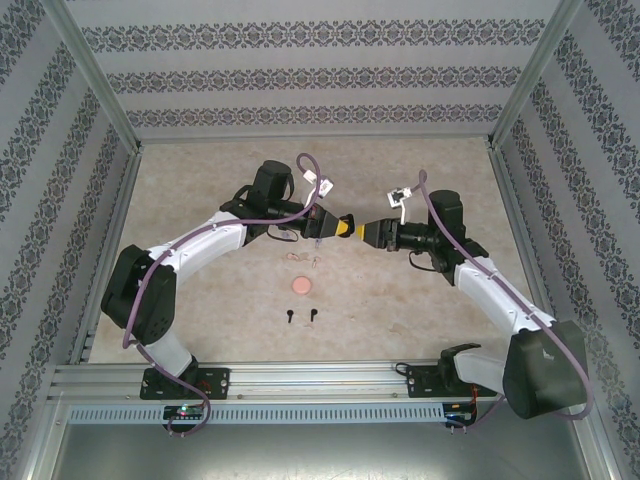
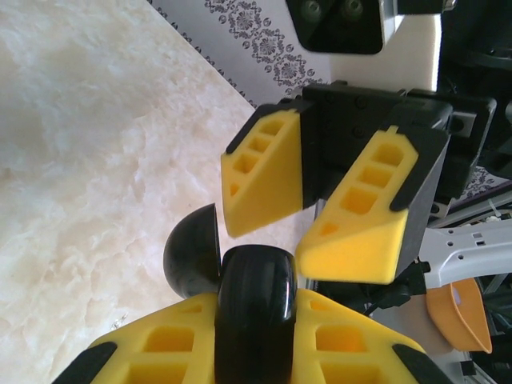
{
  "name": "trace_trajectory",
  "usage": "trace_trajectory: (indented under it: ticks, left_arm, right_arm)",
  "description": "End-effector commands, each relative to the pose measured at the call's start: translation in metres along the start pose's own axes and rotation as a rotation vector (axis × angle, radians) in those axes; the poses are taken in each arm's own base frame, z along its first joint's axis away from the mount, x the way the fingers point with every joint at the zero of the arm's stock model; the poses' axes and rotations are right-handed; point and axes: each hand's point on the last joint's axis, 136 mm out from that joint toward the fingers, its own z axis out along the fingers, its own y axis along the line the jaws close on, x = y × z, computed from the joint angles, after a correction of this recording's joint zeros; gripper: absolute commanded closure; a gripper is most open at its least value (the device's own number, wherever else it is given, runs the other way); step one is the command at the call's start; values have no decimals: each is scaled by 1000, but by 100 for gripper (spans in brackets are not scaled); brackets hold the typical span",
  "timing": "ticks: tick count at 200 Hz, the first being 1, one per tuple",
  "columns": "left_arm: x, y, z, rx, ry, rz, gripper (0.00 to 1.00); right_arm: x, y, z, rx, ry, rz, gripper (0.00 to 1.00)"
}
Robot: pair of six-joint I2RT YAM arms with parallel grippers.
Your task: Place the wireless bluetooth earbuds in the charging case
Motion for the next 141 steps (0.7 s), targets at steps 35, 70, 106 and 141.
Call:
trace_trajectory:
  ticks: [35, 70, 106, 141]
  left_arm:
    - [-24, -24, -8, 62, -50, 63, 100]
    - [-24, -24, -7, 66, -51, 62, 100]
    - [-22, -24, -6, 70, -45, 58, 100]
    - [-20, -23, -5, 71, -43, 53, 100]
  right_arm:
    - [-4, 6, 10, -38, 19, -20, 62]
    - [-7, 2, 14, -30, 16, -15, 64]
    - [-12, 0, 16, -22, 7, -17, 66]
    - [-16, -2, 17, -17, -1, -13, 69]
